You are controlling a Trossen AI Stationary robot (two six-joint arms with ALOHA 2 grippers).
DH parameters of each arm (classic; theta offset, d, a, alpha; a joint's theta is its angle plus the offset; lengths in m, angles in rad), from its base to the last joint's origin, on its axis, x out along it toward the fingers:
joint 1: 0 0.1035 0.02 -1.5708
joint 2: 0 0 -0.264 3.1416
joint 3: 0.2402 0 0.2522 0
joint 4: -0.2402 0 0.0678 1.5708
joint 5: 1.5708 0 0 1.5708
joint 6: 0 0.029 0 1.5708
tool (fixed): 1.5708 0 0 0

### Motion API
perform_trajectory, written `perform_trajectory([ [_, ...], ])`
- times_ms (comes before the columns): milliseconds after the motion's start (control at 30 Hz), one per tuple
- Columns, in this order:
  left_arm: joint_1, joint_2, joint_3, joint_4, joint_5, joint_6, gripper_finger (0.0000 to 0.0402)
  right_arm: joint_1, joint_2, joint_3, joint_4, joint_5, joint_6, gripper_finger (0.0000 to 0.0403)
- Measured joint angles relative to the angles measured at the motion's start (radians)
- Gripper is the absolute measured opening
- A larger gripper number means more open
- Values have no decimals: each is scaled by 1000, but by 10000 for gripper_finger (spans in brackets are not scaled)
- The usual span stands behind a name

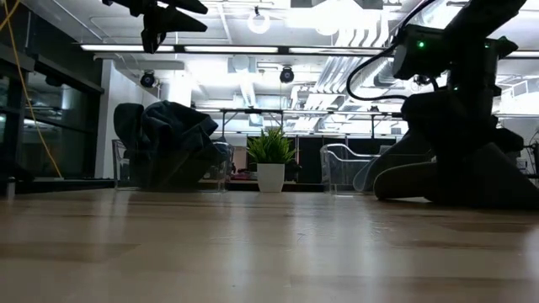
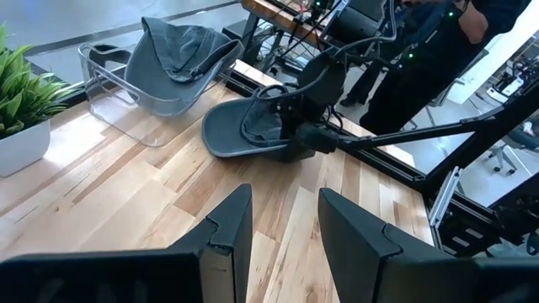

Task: Pick & Place hat
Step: Put the gray cap into the right transparent bin

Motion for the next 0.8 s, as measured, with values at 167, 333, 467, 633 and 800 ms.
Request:
perform_trajectory([
  [167, 0, 0, 0, -1, 0, 0, 115, -2, 0, 0, 1, -2, -9, 101],
  [333, 0, 0, 0, -1, 0, -1, 115, -2, 0, 0, 27, -7, -40, 21],
  [467, 0, 0, 0, -1, 0, -1, 115, -5, 0, 0, 53, -7, -53, 16],
  [633, 0, 0, 0, -1, 0, -1, 115, -5, 0, 0, 64, -28, -61, 11],
  [800, 0, 0, 0, -1, 1, -1, 115, -5, -2, 0, 70, -64, -69, 11],
])
